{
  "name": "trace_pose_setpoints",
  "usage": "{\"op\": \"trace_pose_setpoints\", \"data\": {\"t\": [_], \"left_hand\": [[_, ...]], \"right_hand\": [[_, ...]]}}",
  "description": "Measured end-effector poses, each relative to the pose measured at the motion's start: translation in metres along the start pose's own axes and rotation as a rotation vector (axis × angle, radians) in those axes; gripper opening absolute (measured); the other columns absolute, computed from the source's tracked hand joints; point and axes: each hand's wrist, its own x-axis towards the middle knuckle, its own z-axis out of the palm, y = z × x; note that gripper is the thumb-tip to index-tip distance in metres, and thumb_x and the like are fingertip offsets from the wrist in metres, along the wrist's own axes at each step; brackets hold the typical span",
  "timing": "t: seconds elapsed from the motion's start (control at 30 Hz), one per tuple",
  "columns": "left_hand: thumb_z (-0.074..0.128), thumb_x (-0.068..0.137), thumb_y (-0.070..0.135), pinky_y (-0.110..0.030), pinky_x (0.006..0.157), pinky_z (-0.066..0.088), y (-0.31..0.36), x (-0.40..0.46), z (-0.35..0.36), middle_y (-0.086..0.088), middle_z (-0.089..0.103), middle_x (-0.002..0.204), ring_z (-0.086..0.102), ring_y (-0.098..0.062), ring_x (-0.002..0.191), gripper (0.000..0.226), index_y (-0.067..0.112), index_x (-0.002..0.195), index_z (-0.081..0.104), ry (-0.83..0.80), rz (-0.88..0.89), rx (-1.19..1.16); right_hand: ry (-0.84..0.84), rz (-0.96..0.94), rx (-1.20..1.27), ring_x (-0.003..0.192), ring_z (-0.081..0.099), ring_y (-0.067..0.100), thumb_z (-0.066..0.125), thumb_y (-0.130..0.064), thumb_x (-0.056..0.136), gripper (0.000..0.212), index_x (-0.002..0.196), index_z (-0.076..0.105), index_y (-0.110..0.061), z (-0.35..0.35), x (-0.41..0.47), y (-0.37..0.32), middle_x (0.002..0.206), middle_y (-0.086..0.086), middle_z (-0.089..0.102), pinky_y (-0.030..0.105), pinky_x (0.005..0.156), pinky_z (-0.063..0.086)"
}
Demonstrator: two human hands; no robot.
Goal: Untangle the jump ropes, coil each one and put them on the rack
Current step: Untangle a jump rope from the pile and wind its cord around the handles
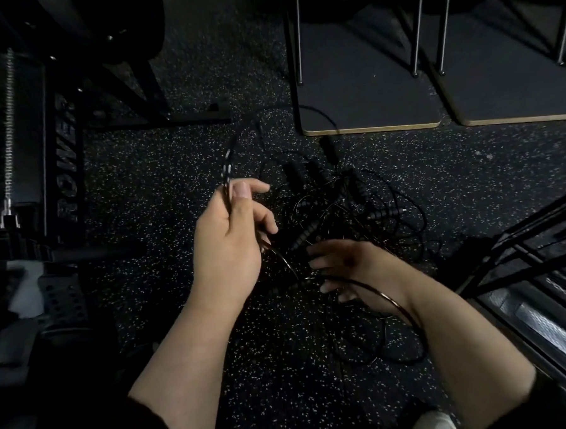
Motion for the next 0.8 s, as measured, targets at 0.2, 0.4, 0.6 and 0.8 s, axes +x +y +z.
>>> {"op": "trace_pose_setpoints", "data": {"t": [0.2, 0.4, 0.6, 0.8], "left_hand": [[0.030, 0.113, 0.025, -0.029, 0.057, 0.050, 0.011, 0.001, -0.002, -0.006, 0.065, 0.065, 0.057, -0.020, 0.056, 0.033, 0.022, 0.100, 0.060, 0.050, 0.040, -0.210], [0.028, 0.113, 0.029, -0.032, 0.060, 0.050, 0.016, 0.001, -0.002, -0.005, 0.059, 0.059, 0.053, -0.022, 0.054, 0.034, 0.018, 0.103, 0.059, 0.036, 0.020, -0.291], [0.029, 0.112, 0.034, -0.044, 0.063, 0.044, 0.017, 0.001, -0.006, -0.009, 0.055, 0.059, 0.050, -0.026, 0.054, 0.035, 0.017, 0.104, 0.059, -0.016, -0.035, -0.413], [0.034, 0.109, 0.037, -0.038, 0.060, 0.045, 0.020, 0.000, -0.008, -0.009, 0.053, 0.058, 0.049, -0.024, 0.053, 0.035, 0.018, 0.100, 0.061, -0.097, -0.081, -0.490]], "right_hand": [[-0.245, -0.069, -0.217, 0.091, 0.072, -0.001, 0.068, -0.012, 0.099, 0.066, 0.154, 0.040, -0.034, 0.015, 0.002, 0.015, 0.149, -0.007, 0.051, 0.012, 0.077, 0.053], [-0.068, -0.009, -0.481, 0.059, 0.060, -0.005, 0.060, -0.022, 0.104, 0.012, 0.096, 0.068, -0.027, 0.031, 0.014, 0.011, 0.074, -0.010, 0.069, 0.026, 0.073, 0.057], [0.118, -0.001, -0.298, 0.089, 0.070, 0.012, 0.073, -0.035, 0.094, 0.090, 0.160, 0.012, -0.037, 0.028, 0.022, 0.017, 0.100, -0.010, 0.074, 0.030, 0.082, 0.052], [0.264, -0.155, -0.249, 0.083, 0.063, 0.004, 0.056, -0.021, 0.105, 0.015, 0.119, 0.060, -0.025, 0.024, 0.029, 0.021, 0.092, -0.017, 0.066, 0.009, 0.069, 0.046]]}}
